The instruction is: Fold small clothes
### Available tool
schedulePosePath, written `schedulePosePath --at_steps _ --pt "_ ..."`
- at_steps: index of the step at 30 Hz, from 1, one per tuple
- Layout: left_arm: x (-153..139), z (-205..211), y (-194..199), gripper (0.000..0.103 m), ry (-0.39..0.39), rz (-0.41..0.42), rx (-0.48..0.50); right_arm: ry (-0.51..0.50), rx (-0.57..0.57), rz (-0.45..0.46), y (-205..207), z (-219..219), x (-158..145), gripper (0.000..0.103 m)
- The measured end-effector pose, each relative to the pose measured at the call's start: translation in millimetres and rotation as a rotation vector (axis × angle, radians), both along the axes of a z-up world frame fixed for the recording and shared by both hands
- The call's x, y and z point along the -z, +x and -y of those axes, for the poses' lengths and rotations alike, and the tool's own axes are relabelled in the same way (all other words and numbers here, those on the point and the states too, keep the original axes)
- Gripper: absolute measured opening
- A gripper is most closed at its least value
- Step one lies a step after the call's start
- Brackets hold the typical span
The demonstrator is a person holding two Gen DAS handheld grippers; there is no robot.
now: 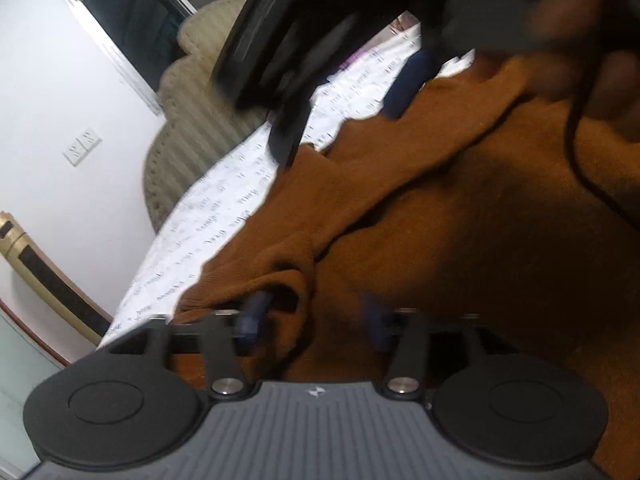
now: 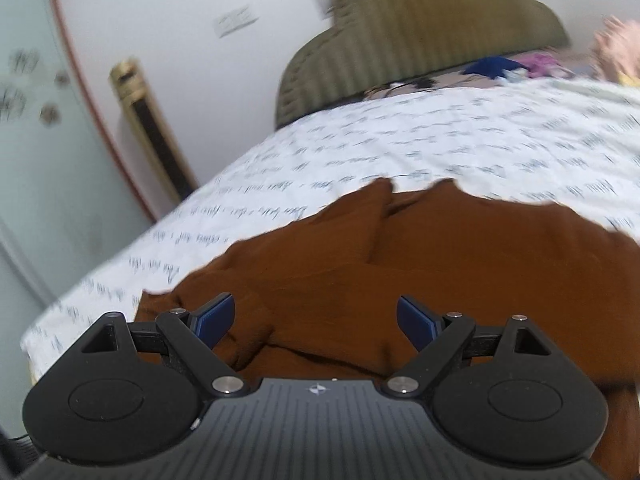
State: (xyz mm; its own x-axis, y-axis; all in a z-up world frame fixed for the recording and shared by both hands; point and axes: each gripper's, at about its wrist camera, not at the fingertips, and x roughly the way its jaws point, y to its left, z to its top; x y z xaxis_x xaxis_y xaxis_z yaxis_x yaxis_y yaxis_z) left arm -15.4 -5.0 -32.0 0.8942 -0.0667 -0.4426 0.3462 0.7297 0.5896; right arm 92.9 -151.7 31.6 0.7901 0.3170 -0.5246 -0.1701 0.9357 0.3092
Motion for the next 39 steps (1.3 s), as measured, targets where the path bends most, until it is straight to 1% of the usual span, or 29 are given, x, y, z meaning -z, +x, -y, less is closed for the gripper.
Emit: schedulePosePath --at_steps 1,4,7,9,10,12,14,15,16,18,20,24,26,28,29,30,31,33,35,37,39 --pt "1 -1 1 0.076 -0.01 0.013 0.0 -0.034 -0.029 0.0 4 -11 -2 0.087" --pt "0 -5 2 0.076 -0.041 -0.006 -0.005 -0.175 -0.124 0.021 19 -52 -11 0.086" --pt "-3 -8 -3 0.076 -0.056 -0.008 -0.011 -0.345 -0.217 0.061 26 -97 -14 0.078" --pt "-4 -8 -2 0.077 -0.064 -0.012 -0.021 -0.452 -0.274 0.062 32 -123 -10 0.065" --pt "-4 -9 0 0.077 -0.073 -0.014 -0.03 -0.491 -0.297 0.054 35 -133 -8 0.062" --pt "-3 -8 3 0.077 -0.09 -0.018 -0.05 -0.556 -0.331 0.022 44 -148 1 0.05" --pt "-3 -8 1 0.077 -0.091 -0.011 -0.058 -0.594 -0.347 -0.015 53 -158 11 0.043" --pt "-3 -8 1 0.078 -0.09 -0.006 -0.059 -0.597 -0.352 -0.027 56 -159 15 0.036" --pt "-4 -8 1 0.079 -0.09 -0.004 -0.061 -0.592 -0.356 -0.032 57 -160 18 0.031" --pt "-6 -10 3 0.08 -0.101 -0.008 -0.066 -0.557 -0.331 -0.016 57 -156 20 0.009" --pt "-9 -11 3 0.081 -0.112 -0.015 -0.072 -0.496 -0.247 0.033 50 -141 14 0.007" --pt "-15 -12 3 0.081 -0.127 -0.017 -0.076 -0.295 -0.075 0.096 25 -84 -1 0.007" --pt "-17 -13 0 0.084 -0.147 -0.027 -0.083 -0.205 -0.003 0.097 9 -51 -2 0.007" --pt "-18 -11 8 0.084 -0.168 -0.047 -0.097 -0.14 0.047 0.059 2 -18 4 0.007" --pt "-17 -13 12 0.084 -0.174 -0.056 -0.104 -0.108 0.055 0.019 2 -5 9 0.01" --pt "-18 -12 15 0.084 -0.175 -0.061 -0.107 -0.071 0.059 -0.023 4 6 15 0.02" --pt "-18 -10 15 0.084 -0.174 -0.061 -0.108 -0.027 0.066 -0.056 6 16 23 0.022" --pt "-18 -11 18 0.084 -0.17 -0.059 -0.106 0.059 0.09 -0.103 10 35 33 0.042" --pt "-19 -10 20 0.084 -0.166 -0.062 -0.103 0.156 0.112 -0.103 10 49 39 0.046" --pt "-20 -12 24 0.084 -0.168 -0.068 -0.102 0.254 0.135 -0.097 11 61 43 0.046" --pt "-22 -14 30 0.084 -0.168 -0.07 -0.107 0.372 0.156 -0.109 18 73 49 0.046"
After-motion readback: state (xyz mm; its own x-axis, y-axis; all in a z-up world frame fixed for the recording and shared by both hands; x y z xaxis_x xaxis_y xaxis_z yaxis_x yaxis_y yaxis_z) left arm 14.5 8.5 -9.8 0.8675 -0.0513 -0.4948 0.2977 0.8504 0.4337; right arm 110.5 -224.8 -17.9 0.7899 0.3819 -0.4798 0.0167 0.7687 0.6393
